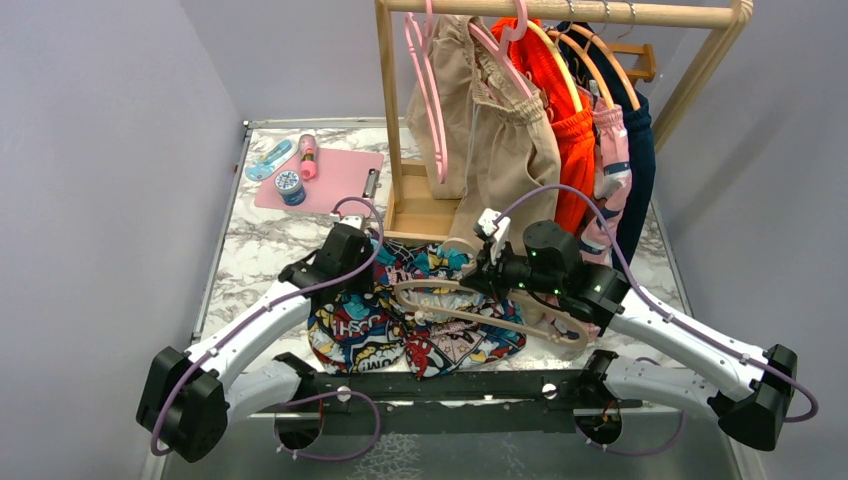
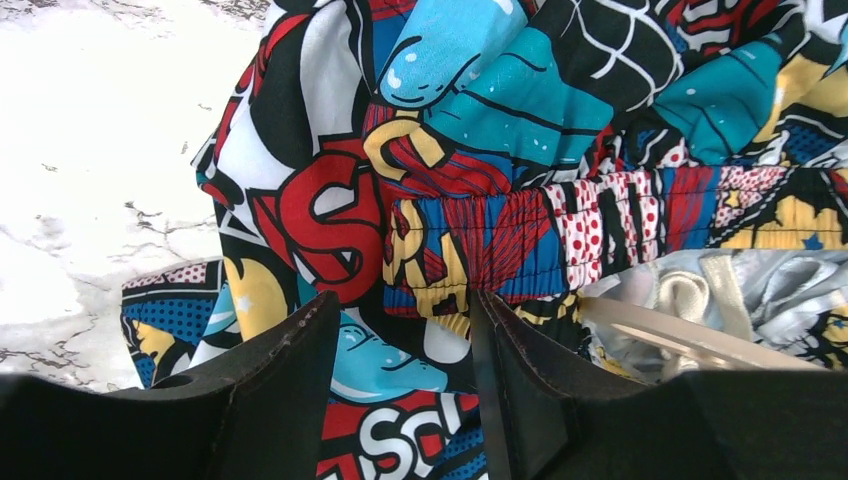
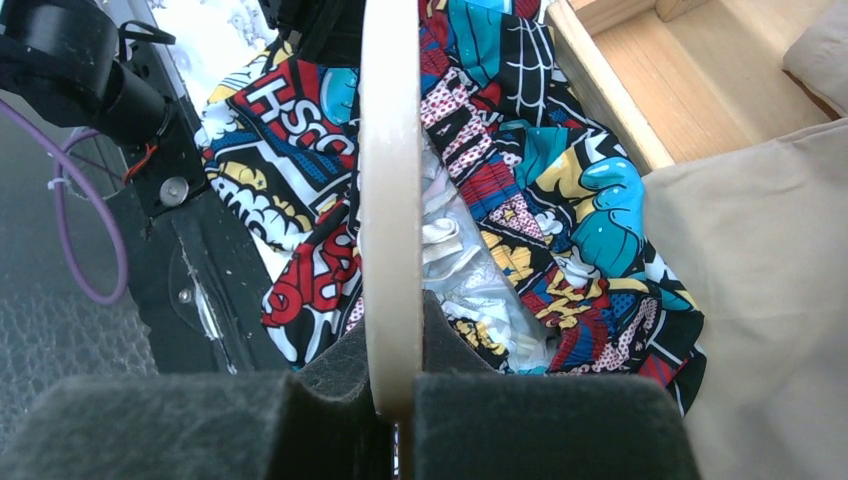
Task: Place the shorts on the hanger
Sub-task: Hang the shorts on the hanger.
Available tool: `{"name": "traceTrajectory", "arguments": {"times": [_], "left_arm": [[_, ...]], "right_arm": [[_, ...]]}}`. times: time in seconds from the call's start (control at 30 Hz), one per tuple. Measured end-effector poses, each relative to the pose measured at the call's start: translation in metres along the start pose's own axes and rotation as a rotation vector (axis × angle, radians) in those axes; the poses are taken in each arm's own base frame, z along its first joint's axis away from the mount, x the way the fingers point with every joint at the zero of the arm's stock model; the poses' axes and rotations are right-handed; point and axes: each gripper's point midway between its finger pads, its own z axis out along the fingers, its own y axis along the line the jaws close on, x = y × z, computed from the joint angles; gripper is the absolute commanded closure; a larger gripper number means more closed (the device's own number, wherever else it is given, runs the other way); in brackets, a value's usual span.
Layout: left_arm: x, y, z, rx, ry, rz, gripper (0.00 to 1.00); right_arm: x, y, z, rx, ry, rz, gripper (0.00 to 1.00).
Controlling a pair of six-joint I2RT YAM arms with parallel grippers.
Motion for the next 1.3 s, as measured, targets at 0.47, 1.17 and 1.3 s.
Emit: {"name": "traceTrajectory", "arguments": {"times": [0.47,1.17,1.3], "left_arm": [[-0.015,-0.001,-0.017,0.050,-0.123,0.026,0.24],[-0.014,0.006,-0.023,0.013,-0.109,0.031,0.28],[-0.024,0.003,-0.024,0.018,-0.128,0.058,0.31]], "right_arm": [[0.005,-0.005,0.002,0.033,0.009,0.001,0.99],[0.003,-0.061,0.013,0.354,-0.003,0.075,0.99],[-0.001,-0.064,0.008,0.373,-0.020,0.074,0.99]]}}
